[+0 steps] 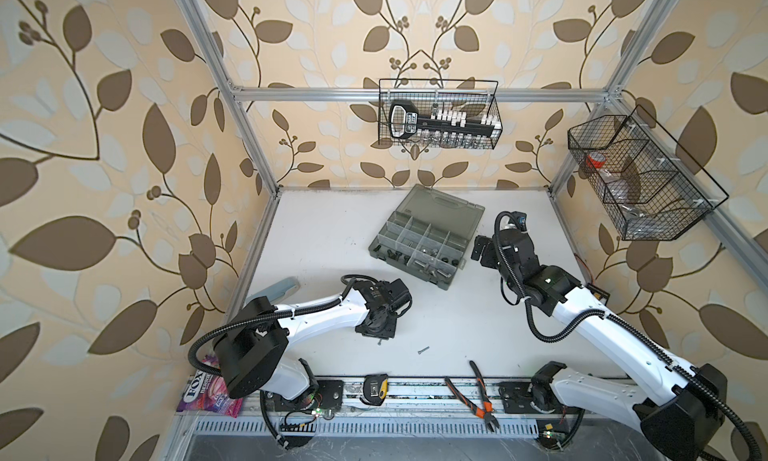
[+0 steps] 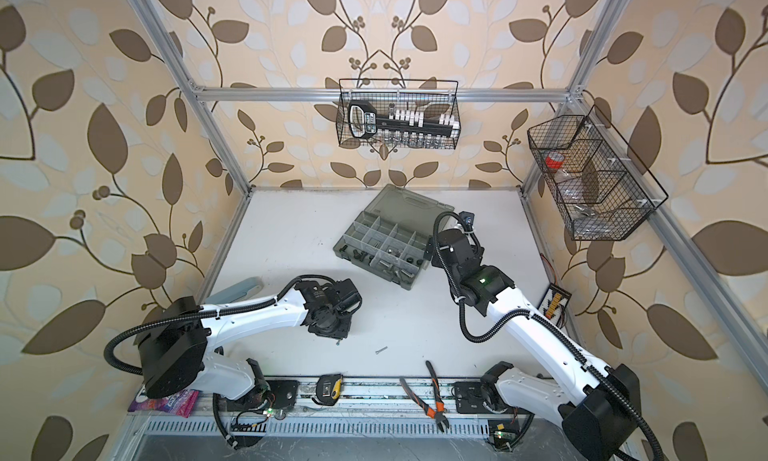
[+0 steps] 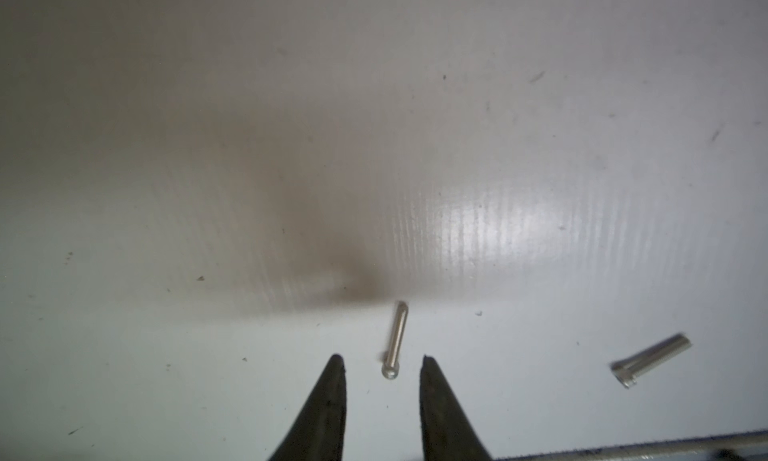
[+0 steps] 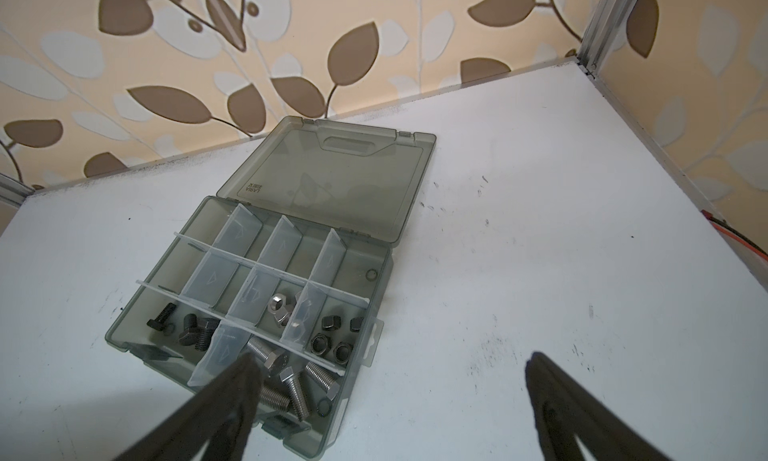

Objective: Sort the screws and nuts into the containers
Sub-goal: 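Lower the left gripper and close it on the thin silver screw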

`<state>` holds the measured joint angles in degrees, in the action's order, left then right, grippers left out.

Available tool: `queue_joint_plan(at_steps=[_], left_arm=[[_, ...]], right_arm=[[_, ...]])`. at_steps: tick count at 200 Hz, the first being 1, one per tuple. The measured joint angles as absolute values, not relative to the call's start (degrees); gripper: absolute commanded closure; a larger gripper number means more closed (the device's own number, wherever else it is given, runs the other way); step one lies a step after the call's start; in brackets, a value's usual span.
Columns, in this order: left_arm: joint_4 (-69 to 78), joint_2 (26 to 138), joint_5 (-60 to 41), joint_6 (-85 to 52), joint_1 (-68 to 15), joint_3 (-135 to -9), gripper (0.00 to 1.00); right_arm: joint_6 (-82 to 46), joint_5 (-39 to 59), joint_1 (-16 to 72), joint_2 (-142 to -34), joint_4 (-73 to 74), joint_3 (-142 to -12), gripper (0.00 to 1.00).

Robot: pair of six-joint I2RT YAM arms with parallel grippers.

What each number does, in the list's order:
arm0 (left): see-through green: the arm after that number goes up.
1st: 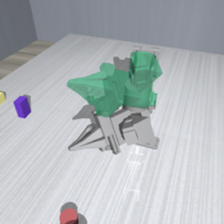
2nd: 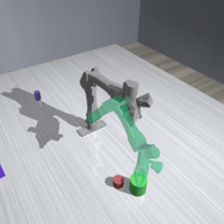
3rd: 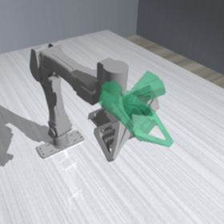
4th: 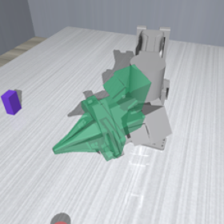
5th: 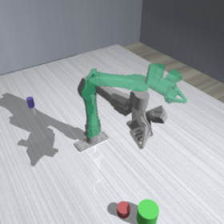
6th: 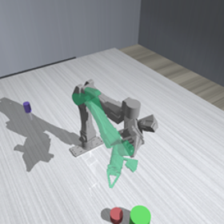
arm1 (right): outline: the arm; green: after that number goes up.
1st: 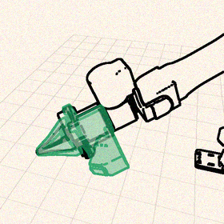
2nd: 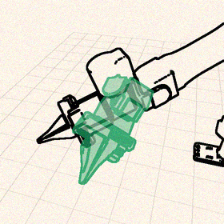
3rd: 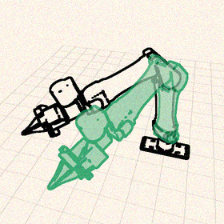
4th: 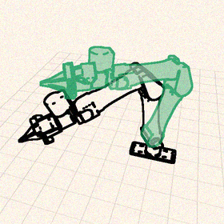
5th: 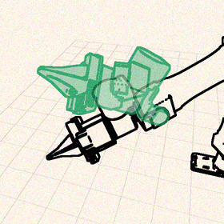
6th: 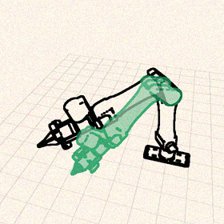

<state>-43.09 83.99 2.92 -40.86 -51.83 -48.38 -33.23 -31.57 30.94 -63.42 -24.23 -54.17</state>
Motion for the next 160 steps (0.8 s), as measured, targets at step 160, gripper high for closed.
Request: queue_joint_plan(at_steps=[160], left_arm=[[-39.68,88.44,-0.05,-40.84,-51.83,-46.37,0.84]], right_arm=[[-33.21,-31.53,30.94,-63.92,-24.23,-54.17,0.0]])
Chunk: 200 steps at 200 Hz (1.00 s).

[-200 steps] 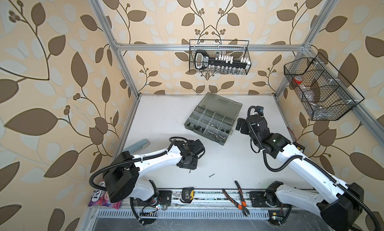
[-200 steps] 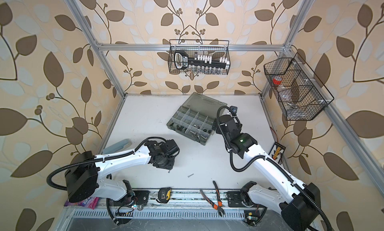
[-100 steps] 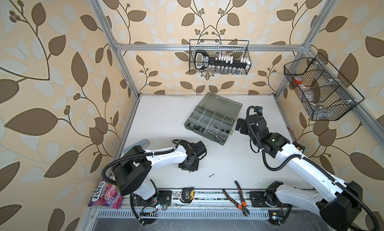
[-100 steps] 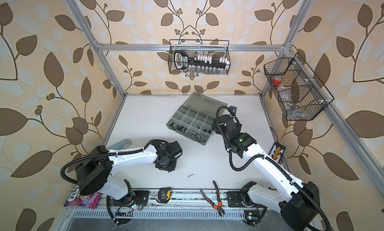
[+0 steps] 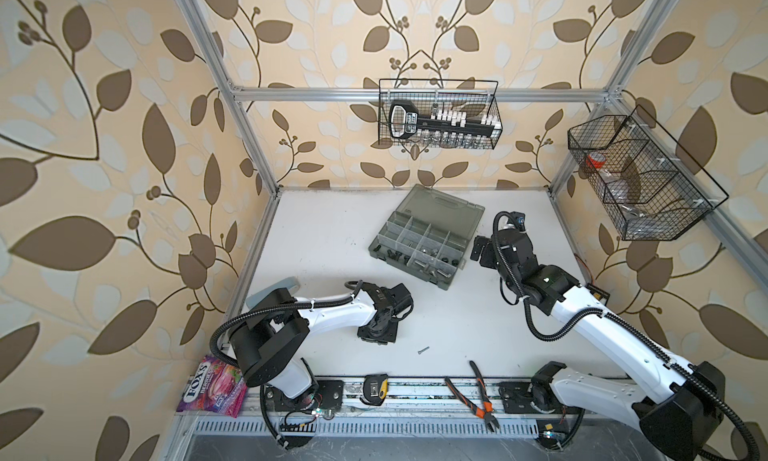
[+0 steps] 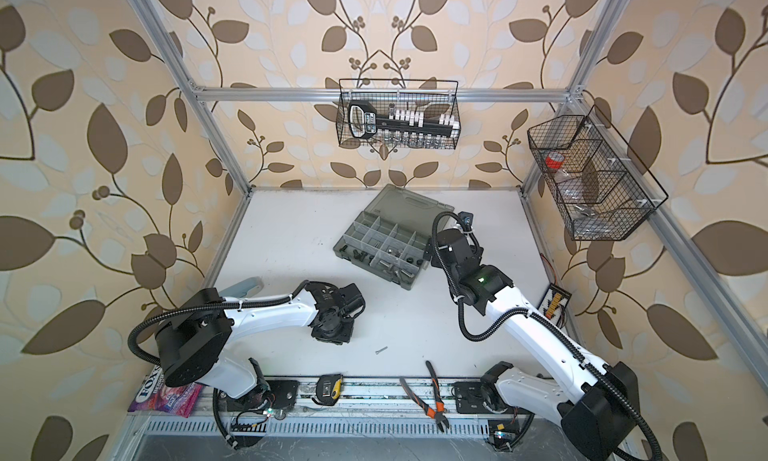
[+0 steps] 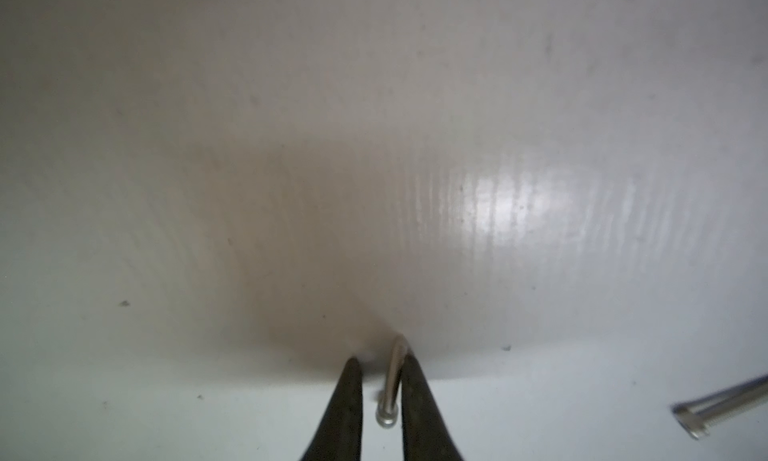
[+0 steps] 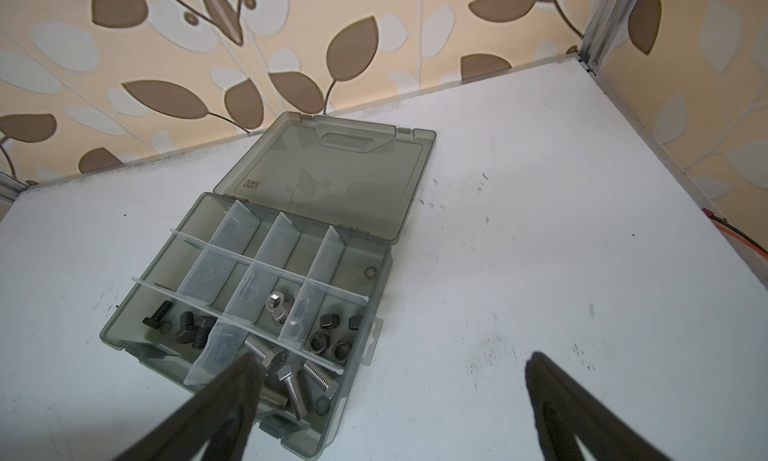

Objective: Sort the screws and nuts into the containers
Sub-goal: 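Lower the left gripper and close it on the thin silver screw, then lift the screw with the left gripper and carry it over the box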

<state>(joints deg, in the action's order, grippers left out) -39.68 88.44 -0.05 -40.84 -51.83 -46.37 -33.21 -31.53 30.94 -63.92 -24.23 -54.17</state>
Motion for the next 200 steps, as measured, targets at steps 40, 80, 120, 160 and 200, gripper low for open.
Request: queue_joint_plan(at_steps=[40,80,120,160,200], left_arm=[[-39.4,88.68,-0.3,-40.91,-51.83,-46.48,0.95],[-39.42,89.01,-0.82,-40.66,-51.83,-46.89,1.0],[-39.38,89.01,-0.91,-40.64,-51.83,-47.0,1.0],[-39.38,89.01,-0.91,-40.64,-51.83,-47.11,1.0],[-39.33,89.01,-0.8,-40.64,-51.83,-47.46,1.0]], right_arm=[[-33.21,-31.55,30.94,-63.94,-24.23,-54.17,0.0],[-33.21,-31.55,30.94,-63.94,-24.23,-54.17,0.0],[-33.21,-31.55,30.94,-63.94,-24.23,-54.17,0.0],[-33.21,-31.57,30.94,-63.94,-24.23,-54.17,0.0],[-33.21,-31.59,30.94,-63.94,-24.23,-54.17,0.0]])
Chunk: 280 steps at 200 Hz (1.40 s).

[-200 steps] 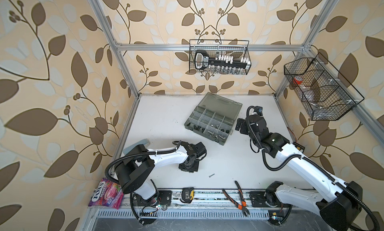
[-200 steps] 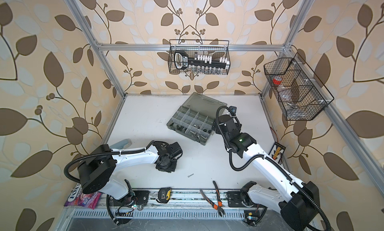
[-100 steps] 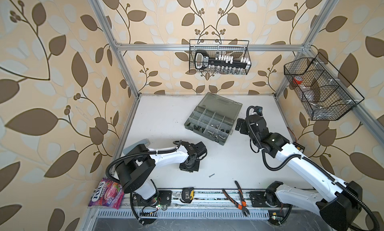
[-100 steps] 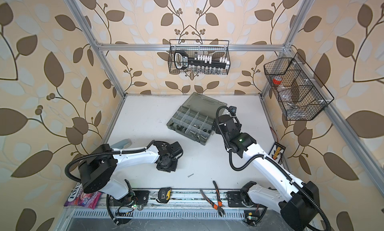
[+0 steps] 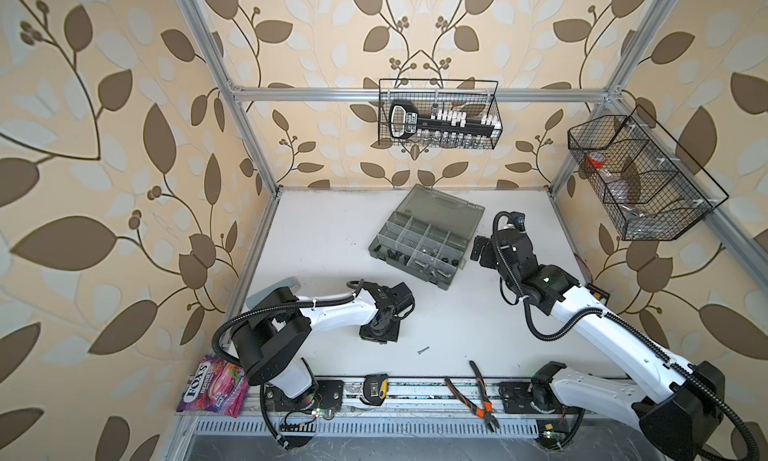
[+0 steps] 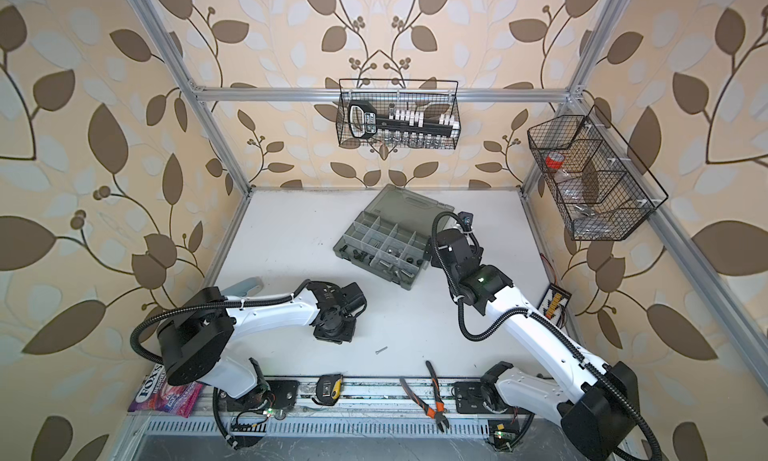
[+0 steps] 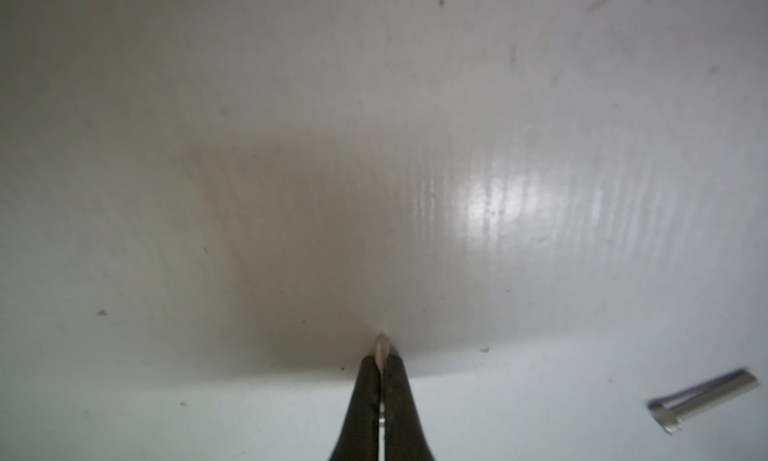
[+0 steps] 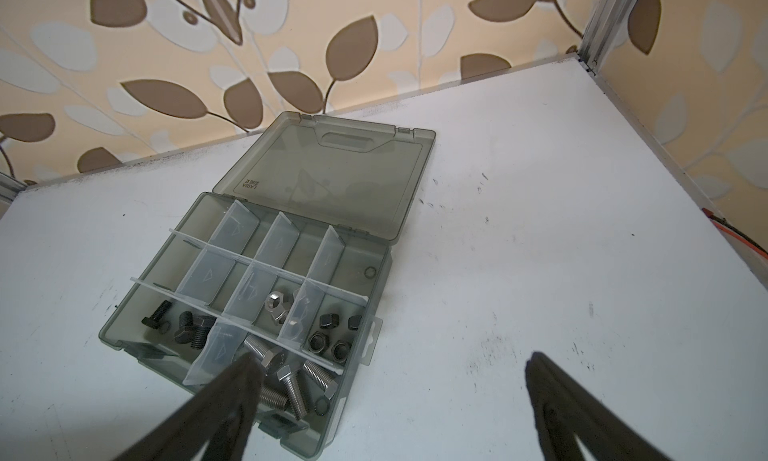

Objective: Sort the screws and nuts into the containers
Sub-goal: 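Lift the screw with the left gripper and carry it over the box, then open the left gripper to drop the screw into the thin-screw compartment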

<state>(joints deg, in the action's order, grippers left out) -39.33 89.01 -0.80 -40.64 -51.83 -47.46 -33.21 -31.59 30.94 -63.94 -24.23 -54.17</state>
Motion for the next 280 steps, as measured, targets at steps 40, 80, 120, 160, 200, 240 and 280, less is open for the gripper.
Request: queue_joint_plan(at_steps=[40,80,120,160,200,240,280], left_arm=[[-39.57,89.01,1.93,-40.32,-51.83,-51.53,1.0],[-39.46,91.02,5.37,-38.06,-51.81,-57.58,1.0],[-38.83,93.97,6.83,-34.72,-50.57,-63.0,1.0],[-36.99,97.73,7.05,-30.0,-45.56,-72.29,1.0],[-34.87,104.75,6.0,-25.78,-40.1,-83.2,1.0],[-34.72,112.62,4.51,-23.22,-35.7,-93.58,1.0],[-35.44,118.87,2.92,-21.76,-32.82,-101.21,1.0]], right_arm=[[-33.23,-31.7,30.94,-63.92,-24.23,-54.17,0.0],[-33.23,-31.77,30.94,-63.88,-24.23,-54.15,0.0],[-33.23,-32.21,30.94,-63.29,-24.23,-53.95,0.0],[-33.21,-32.51,30.94,-62.89,-24.23,-53.93,0.0],[-33.23,-32.67,30.94,-61.69,-24.23,-53.21,0.0],[-33.23,-32.82,30.94,-60.9,-24.25,-52.86,0.0],[-33.26,-32.8,30.94,-60.38,-24.27,-52.86,0.0]])
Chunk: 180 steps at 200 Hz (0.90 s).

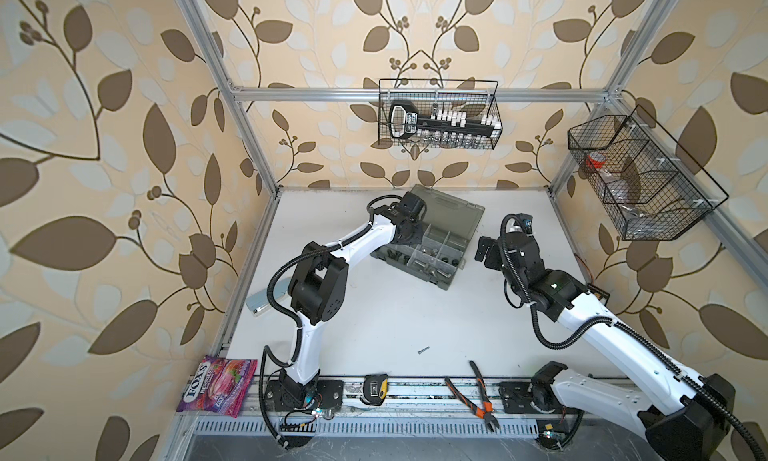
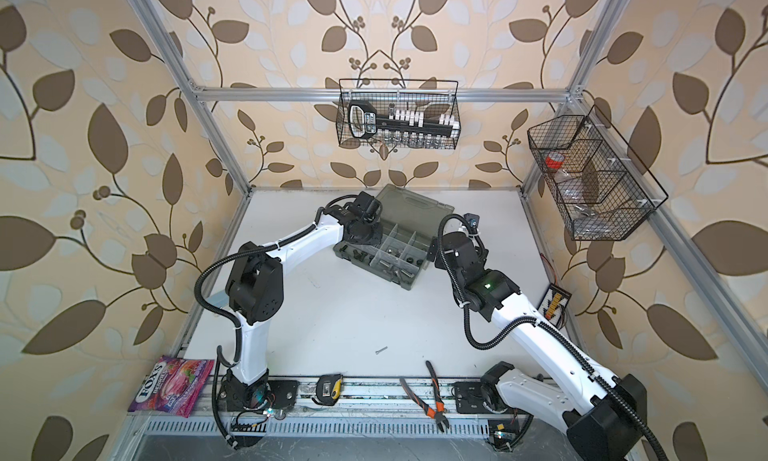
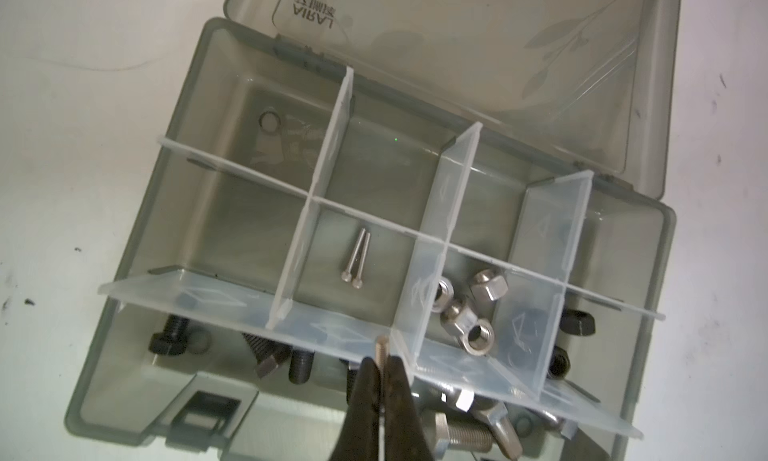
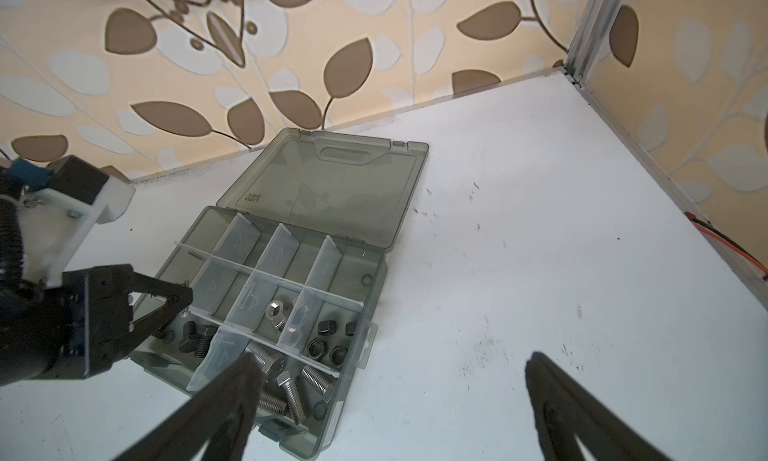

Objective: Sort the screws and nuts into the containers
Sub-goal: 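Open the left gripper to drop the screw into the thin-screw compartment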

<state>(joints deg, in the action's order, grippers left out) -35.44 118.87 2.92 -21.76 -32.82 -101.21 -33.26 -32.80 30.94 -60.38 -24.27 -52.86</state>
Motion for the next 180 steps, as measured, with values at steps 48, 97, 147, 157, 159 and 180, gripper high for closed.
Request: queue_joint_plan(at_steps=[48,97,147,157,159,180], left_arm=[[-36.25,124.6,0.45,-21.39,-30.65,-106.41,1.0],[-37.15,126.34,-0.95,-21.74,-29.93,-107.39,0.8],[-37.69,126.17,-1.13,-21.58,-29.95,-107.42,0.69],[-37.71,125.84,-1.13,-21.58,-29.95,-107.31,0.69],[-37.69,125.75,-1.15,-21.58,-29.95,-107.24,0.69],[-37.74,123.15,-1.15,-21.54,-29.95,-105.36,0.63]], right_arm=[[-33.45,-32.56,30.94,-59.77,-24.45,-52.86,0.01],[-33.21,-31.05,30.94,-59.37,-24.45,-52.86,0.01],[-32.32,-28.58,31.0,-59.81,-24.36,-52.86,0.0],[-32.27,-28.49,31.0,-59.81,-24.36,-52.86,0.0],[-32.27,-28.49,31.0,-59.81,-24.36,-52.86,0.01],[-32.32,-28.53,31.0,-59.81,-24.34,-52.86,0.0]])
